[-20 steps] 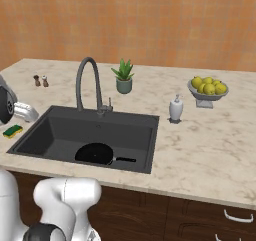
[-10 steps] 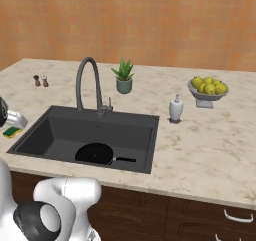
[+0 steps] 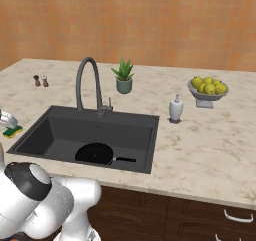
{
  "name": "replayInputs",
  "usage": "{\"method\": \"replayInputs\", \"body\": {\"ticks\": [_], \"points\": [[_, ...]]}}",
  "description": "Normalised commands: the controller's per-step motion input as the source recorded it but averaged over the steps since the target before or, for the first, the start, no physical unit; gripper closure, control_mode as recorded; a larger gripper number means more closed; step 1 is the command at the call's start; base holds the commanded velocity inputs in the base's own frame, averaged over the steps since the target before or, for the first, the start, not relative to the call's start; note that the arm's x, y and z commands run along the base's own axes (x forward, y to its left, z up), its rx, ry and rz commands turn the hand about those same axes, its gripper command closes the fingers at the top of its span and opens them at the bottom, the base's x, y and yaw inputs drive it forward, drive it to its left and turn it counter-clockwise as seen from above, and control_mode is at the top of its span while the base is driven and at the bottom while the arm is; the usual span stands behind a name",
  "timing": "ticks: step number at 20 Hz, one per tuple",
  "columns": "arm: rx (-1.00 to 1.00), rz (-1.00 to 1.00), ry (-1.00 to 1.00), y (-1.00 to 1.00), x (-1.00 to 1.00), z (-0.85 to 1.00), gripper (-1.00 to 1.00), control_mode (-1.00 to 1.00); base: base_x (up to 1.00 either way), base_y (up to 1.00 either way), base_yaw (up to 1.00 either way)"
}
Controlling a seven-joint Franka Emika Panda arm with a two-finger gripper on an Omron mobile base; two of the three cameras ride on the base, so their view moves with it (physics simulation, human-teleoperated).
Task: Pick the pan and sponge and place them into the sink. Then turn on the water.
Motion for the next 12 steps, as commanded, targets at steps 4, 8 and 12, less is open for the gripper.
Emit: {"method": "replayInputs", "body": {"ticks": [4,8,12], "points": [[-0.03,0.0,0.12,0.54,0.47,-0.32,-1.0,-1.0,0.0,0.0,0.0],[-0.05,0.0,0.18,0.49,0.53,-0.32,-1.0,-1.0,0.0,0.0,0.0],[-0.09,0.0,0.18,0.47,0.53,-0.37,-1.0,-1.0,0.0,0.0,0.0]]}}
